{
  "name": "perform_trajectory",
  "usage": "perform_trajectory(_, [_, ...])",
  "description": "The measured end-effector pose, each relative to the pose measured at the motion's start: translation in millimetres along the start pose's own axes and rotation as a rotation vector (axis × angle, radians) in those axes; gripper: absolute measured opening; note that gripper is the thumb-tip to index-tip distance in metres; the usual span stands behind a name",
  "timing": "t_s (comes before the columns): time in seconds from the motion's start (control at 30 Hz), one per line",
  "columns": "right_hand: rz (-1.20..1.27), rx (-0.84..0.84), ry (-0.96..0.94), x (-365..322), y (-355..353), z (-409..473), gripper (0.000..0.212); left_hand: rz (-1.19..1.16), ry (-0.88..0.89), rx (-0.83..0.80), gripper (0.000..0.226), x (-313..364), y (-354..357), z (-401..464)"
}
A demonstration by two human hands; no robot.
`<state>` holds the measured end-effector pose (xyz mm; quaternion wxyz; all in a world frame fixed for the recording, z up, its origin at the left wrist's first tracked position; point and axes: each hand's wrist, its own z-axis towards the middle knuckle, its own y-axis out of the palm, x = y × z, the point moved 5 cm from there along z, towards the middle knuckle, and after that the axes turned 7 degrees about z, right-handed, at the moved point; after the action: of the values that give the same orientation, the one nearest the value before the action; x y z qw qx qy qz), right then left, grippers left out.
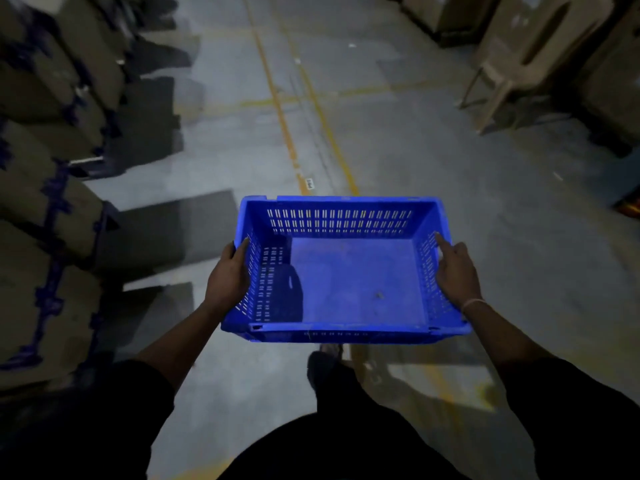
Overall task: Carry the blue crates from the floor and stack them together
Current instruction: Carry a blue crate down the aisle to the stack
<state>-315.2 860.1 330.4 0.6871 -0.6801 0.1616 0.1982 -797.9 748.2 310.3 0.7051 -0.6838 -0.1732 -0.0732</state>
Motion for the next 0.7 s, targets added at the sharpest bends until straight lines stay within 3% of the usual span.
perform_trajectory(0.4, [0.015,-0.111,-0.197,-156,91,297,0.058,-0.007,-0.251,0.102,0.074,-108,-69,197])
perform_trajectory(0.7, [-0.002,-0.127,-0.285,-281,160,488,0.059,-0.102,-0.246,0.130,0.088,-221,-90,356])
